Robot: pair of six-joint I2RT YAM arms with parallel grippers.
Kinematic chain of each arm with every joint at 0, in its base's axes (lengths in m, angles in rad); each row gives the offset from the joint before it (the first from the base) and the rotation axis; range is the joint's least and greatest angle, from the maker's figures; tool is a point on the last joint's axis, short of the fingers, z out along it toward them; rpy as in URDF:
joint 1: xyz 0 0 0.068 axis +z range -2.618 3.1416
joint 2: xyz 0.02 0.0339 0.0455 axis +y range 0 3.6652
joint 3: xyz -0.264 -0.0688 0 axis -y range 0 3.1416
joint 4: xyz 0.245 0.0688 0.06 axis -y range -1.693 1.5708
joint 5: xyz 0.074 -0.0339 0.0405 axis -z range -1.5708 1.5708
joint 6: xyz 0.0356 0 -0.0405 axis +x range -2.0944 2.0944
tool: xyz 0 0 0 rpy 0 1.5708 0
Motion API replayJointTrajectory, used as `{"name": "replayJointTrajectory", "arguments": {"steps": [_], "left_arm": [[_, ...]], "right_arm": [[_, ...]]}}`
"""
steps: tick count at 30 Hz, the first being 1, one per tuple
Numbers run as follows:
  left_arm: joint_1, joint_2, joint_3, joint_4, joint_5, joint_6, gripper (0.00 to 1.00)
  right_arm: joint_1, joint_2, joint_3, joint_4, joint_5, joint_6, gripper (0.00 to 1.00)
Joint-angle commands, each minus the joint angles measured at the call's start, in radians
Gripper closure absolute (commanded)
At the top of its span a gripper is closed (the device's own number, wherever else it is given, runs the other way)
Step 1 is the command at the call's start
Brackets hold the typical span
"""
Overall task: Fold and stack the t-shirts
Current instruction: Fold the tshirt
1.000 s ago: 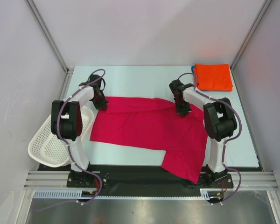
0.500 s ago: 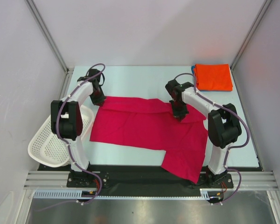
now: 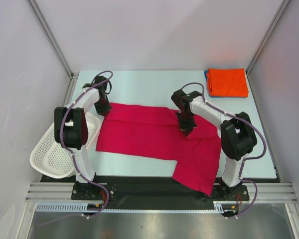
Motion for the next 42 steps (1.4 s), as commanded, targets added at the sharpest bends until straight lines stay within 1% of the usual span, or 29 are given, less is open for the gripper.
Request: {"name": "replayJointTrajectory", "arguments": {"steps": [1, 13, 20, 23, 24, 25, 27, 28, 29, 30, 31, 32, 33, 34, 35, 36, 37, 38, 39, 40, 42], "left_arm": [[0.01, -0.025, -0.005, -0.001, -0.037, 0.025, 1.0], [0.011, -0.047, -0.051, 0.019, -0.067, 0.015, 1.0], [0.014, -0.013, -0.037, 0.025, -0.101, 0.012, 0.99], [0.016, 0.016, -0.02, 0.028, -0.12, 0.015, 0.95], [0.016, 0.019, -0.011, 0.03, -0.123, 0.018, 0.91], [0.016, 0.027, -0.005, 0.031, -0.124, 0.019, 0.87], [0.016, 0.019, 0.004, 0.028, -0.12, 0.025, 0.69], [0.016, -0.002, 0.003, 0.031, -0.117, 0.028, 0.67], [0.014, -0.018, -0.002, 0.036, -0.11, 0.025, 0.64], [0.014, -0.033, -0.005, 0.046, -0.089, 0.025, 0.56], [0.014, -0.044, 0.0, 0.043, -0.081, 0.025, 0.53], [0.013, -0.064, 0.016, 0.036, -0.055, 0.024, 0.52], [0.011, -0.07, 0.027, 0.033, -0.055, 0.024, 0.52], [0.01, -0.078, 0.038, 0.031, -0.034, 0.022, 0.52], [0.005, -0.09, 0.047, 0.034, -0.023, 0.024, 0.52], [0.002, -0.096, 0.059, 0.055, -0.005, 0.027, 0.53], [-0.001, -0.101, 0.063, 0.072, 0.055, 0.033, 0.54], [-0.006, -0.102, 0.063, 0.086, 0.077, 0.041, 0.55], [-0.015, -0.096, 0.069, 0.101, 0.104, 0.045, 0.58], [-0.021, -0.088, 0.073, 0.124, 0.127, 0.05, 0.6], [-0.036, -0.049, 0.093, 0.131, 0.169, 0.055, 0.62]], "right_arm": [[0.023, -0.018, 0.004, -0.026, -0.033, 0.028, 1.0], [0.069, -0.042, -0.006, -0.042, -0.044, 0.051, 1.0], [0.084, -0.024, 0.008, -0.043, -0.079, 0.055, 1.0], [0.087, -0.02, 0.017, -0.049, -0.079, 0.051, 1.0], [0.087, -0.018, 0.017, -0.051, -0.082, 0.05, 1.0], [0.087, -0.016, 0.017, -0.051, -0.084, 0.047, 1.0], [0.089, -0.003, 0.022, -0.051, -0.104, 0.042, 1.0], [0.092, -0.001, 0.024, -0.052, -0.107, 0.041, 1.0], [0.093, 0.0, 0.024, -0.048, -0.114, 0.039, 0.98], [0.095, -0.003, 0.025, -0.045, -0.143, 0.038, 0.93], [0.092, -0.006, 0.03, -0.046, -0.145, 0.044, 0.75], [0.086, -0.015, 0.043, -0.049, -0.122, 0.053, 0.61], [0.075, -0.015, 0.051, -0.049, -0.107, 0.058, 0.61], [0.058, -0.038, 0.054, -0.037, -0.098, 0.067, 0.53], [0.031, -0.049, 0.057, -0.025, -0.099, 0.077, 0.52], [-0.032, -0.062, 0.063, -0.013, -0.105, 0.106, 0.51], [-0.071, -0.085, 0.06, 0.022, -0.111, 0.119, 0.5], [-0.104, -0.095, 0.062, 0.038, -0.115, 0.125, 0.5], [-0.138, -0.099, 0.065, 0.049, -0.115, 0.145, 0.49], [-0.208, -0.104, 0.065, 0.066, -0.11, 0.148, 0.48], [-0.276, -0.105, 0.065, 0.112, -0.096, 0.156, 0.46]]}}
